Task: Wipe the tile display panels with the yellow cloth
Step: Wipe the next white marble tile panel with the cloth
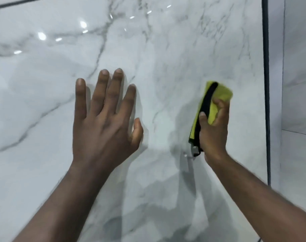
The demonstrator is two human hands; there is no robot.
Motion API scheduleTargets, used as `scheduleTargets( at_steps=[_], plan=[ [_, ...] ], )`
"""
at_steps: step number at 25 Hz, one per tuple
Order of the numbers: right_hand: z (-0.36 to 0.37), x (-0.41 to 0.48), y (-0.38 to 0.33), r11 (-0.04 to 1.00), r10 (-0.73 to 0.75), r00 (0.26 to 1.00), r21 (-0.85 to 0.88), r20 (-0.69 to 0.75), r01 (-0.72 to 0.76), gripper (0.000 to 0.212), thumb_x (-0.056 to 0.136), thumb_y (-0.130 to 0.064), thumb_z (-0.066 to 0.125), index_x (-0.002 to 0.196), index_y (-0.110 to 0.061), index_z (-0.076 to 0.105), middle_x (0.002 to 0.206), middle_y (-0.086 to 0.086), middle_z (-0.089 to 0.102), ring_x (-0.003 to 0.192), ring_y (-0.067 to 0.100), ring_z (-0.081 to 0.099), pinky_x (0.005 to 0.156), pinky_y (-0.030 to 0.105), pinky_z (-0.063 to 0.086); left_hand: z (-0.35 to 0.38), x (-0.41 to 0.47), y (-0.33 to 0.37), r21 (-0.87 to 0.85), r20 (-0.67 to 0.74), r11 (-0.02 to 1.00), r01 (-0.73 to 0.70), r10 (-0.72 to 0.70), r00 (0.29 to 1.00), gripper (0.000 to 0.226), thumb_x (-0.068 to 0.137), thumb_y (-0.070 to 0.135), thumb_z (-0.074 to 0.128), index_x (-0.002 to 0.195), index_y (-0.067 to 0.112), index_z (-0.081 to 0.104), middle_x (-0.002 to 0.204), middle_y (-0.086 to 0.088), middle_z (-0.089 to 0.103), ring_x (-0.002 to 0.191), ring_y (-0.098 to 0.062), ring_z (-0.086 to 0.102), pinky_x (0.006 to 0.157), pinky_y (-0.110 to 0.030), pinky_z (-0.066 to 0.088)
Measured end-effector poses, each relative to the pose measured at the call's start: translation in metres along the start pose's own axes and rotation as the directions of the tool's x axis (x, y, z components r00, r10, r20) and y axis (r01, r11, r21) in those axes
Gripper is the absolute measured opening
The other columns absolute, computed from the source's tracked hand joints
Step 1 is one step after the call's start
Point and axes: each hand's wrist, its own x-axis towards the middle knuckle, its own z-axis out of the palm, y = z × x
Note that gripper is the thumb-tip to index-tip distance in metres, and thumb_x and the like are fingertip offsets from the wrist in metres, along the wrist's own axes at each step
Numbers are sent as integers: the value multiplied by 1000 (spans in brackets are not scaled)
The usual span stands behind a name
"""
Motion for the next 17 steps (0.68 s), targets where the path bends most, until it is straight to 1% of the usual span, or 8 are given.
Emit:
scheduleTargets(
  at_steps=[1, 5, 6, 9, 10, 12, 14, 17],
  plan=[
    [6, -23, -14, 999, 37, 999, 6, 8, -37, 56, 93, -47, 52, 148, -37, 46, 171, -3, 31, 158, 20, 30, 126, 48, 31, -5, -10, -10, -15, -2, 1000, 9, -10, 1000, 62, 103, 40, 51, 157, 10, 55, 175, -18, 30, 165, -37, 22, 134, -61, 4],
    [30, -56, -70, 837, -533, 813, 2, 235, 548, 49, 104, -25, 63, 151, -25, 51, 171, -13, 15, 158, 10, 24, 124, 29, 29, -17, -29, -45, -37, 3, 999, -2, 2, 1000, 63, 103, 41, 52, 158, 12, 54, 176, -19, 28, 165, -38, 21, 134, -63, 3],
    [34, -38, -81, 850, -514, 838, -26, 183, 527, 50, 102, -25, 63, 150, -25, 52, 171, -12, 20, 156, 11, 29, 124, 32, 32, -20, -36, -54, -44, 7, 999, 7, -7, 1000, 64, 102, 42, 51, 159, 13, 52, 177, -18, 27, 165, -38, 20, 134, -64, 3],
    [44, -29, -102, 996, -92, 996, 14, -6, 93, 54, 98, -32, 58, 152, -32, 47, 167, -8, 38, 150, 20, 42, 120, 45, 39, -23, -52, -65, -49, 22, 999, 0, 2, 1000, 68, 104, 39, 48, 165, 10, 43, 178, -21, 20, 166, -39, 17, 133, -65, 7],
    [49, -48, -108, 987, -158, 987, -8, 20, 158, 54, 100, -32, 57, 153, -30, 46, 169, -7, 35, 152, 21, 39, 123, 44, 36, -22, -56, -64, -48, 23, 999, -13, 14, 1000, 70, 104, 37, 48, 166, 7, 40, 178, -23, 18, 166, -40, 16, 133, -64, 7],
    [58, -81, -105, 856, -500, 848, -50, 177, 515, 52, 103, -24, 60, 154, -22, 47, 173, -8, 20, 159, 18, 28, 127, 36, 28, -19, -58, -60, -46, 18, 999, -19, 19, 1000, 71, 104, 34, 46, 166, 3, 36, 178, -26, 15, 166, -42, 14, 134, -62, 5],
    [55, -53, -109, 756, -625, 755, -86, 197, 649, 51, 104, -21, 60, 153, -18, 48, 173, -4, 19, 160, 19, 26, 127, 35, 27, -16, -57, -60, -62, 5, 998, -14, 14, 1000, 70, 104, 34, 45, 166, 3, 36, 178, -26, 15, 166, -41, 14, 134, -62, 5],
    [53, -20, -126, 993, -121, 993, 4, 1, 121, 51, 102, -28, 57, 151, -35, 46, 166, -7, 36, 149, 18, 40, 123, 44, 37, -14, -59, -62, -90, -5, 996, 2, -2, 1000, 68, 104, 34, 44, 165, 3, 38, 178, -25, 16, 166, -40, 14, 134, -62, 8]
  ],
)
